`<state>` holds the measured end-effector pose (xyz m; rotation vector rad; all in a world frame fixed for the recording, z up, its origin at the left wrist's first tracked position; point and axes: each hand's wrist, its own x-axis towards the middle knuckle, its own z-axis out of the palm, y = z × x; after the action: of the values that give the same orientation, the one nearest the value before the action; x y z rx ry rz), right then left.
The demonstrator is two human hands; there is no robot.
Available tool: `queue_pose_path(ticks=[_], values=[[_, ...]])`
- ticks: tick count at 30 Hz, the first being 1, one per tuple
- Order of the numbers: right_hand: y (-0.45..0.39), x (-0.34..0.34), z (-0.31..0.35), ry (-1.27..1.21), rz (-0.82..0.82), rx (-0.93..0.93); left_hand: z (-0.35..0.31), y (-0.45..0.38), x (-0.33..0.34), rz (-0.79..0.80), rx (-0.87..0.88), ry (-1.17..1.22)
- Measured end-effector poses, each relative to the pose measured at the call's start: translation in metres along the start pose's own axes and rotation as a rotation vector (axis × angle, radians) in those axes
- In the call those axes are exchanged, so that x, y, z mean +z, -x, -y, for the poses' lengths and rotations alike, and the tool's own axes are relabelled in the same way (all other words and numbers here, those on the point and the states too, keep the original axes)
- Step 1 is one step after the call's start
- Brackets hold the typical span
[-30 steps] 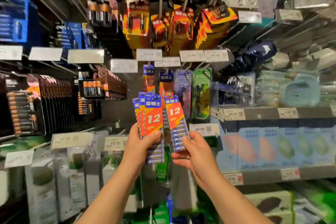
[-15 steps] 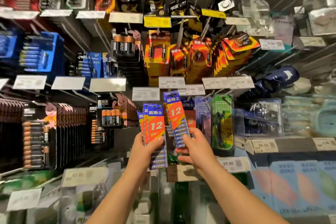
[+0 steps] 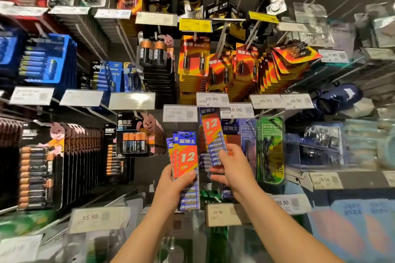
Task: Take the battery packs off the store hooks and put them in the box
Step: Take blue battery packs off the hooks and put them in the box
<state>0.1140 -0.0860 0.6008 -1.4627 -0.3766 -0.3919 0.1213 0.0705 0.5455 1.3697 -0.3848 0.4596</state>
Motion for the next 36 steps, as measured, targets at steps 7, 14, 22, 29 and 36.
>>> queue_pose_path(ticks=[7,14,22,29,36], values=[[0.004,0.003,-0.006,-0.056,-0.028,0.064,0.006,0.000,-0.001,-0.017,-0.026,0.014],[0.004,0.001,-0.003,-0.041,-0.071,0.036,0.009,0.001,0.000,-0.040,-0.052,0.029],[0.001,-0.003,-0.006,-0.012,-0.056,0.102,0.005,0.003,0.002,-0.041,-0.036,0.052],[0.025,-0.016,-0.004,0.298,-0.030,0.117,0.006,0.006,0.003,-0.062,-0.024,0.060],[0.061,-0.009,-0.008,0.432,0.143,-0.021,0.001,0.010,0.011,-0.094,0.031,0.064]])
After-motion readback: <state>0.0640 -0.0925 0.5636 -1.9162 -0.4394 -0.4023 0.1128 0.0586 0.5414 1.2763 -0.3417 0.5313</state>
